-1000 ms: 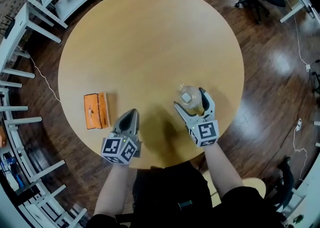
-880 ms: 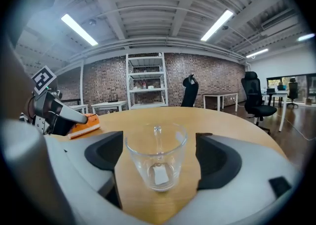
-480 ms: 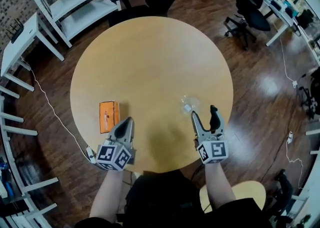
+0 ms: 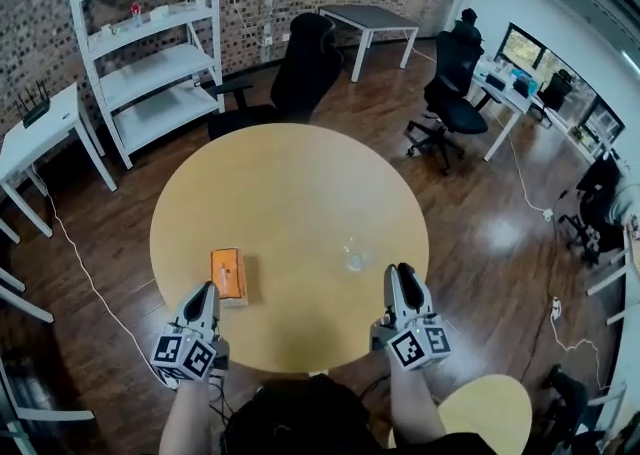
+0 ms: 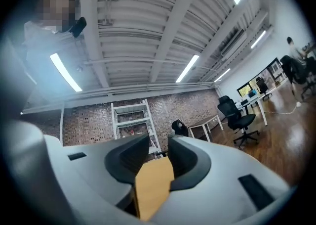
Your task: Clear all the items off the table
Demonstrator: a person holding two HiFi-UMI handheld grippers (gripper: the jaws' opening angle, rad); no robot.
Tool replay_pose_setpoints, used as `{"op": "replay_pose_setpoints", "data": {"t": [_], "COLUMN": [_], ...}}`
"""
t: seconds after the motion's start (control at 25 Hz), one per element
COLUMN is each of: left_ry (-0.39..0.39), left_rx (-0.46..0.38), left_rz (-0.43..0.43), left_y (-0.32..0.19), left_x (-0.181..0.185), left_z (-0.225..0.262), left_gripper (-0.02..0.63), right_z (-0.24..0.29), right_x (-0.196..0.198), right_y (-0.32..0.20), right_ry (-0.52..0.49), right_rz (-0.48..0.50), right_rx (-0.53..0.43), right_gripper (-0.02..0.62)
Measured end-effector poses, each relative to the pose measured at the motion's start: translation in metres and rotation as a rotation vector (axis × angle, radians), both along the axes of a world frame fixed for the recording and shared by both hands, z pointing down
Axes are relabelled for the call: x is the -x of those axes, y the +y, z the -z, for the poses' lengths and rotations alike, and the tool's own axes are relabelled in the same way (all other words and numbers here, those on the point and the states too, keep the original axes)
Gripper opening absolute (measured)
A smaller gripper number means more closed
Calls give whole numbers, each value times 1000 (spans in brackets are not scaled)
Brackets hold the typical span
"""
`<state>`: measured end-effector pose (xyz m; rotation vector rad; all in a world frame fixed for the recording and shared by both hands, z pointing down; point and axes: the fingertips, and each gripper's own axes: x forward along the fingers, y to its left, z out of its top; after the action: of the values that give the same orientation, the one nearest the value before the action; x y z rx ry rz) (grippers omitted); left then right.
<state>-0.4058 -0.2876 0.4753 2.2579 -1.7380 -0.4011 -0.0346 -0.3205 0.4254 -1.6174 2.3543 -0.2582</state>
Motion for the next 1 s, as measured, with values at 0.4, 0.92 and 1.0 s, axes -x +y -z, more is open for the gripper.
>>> {"op": "replay_pose_setpoints", "data": {"t": [0.4, 0.92, 1.0], "left_ry": [81, 43, 43], "left_rx": [-83, -98, -106], "left_rz": [-27, -93, -94], "left_y": [49, 69, 69], "left_x": [25, 26, 23], "left_z": [18, 29, 30], "left_gripper": [2, 2, 2], "right_z": [29, 40, 37], "right_x": [54, 78, 78], "right_y": [75, 99, 97], "right_ry": [164, 165, 178], "right_rz": [-10, -51, -41], "right_rx": [-112, -156, -146], "right_gripper": [5, 3, 3]}}
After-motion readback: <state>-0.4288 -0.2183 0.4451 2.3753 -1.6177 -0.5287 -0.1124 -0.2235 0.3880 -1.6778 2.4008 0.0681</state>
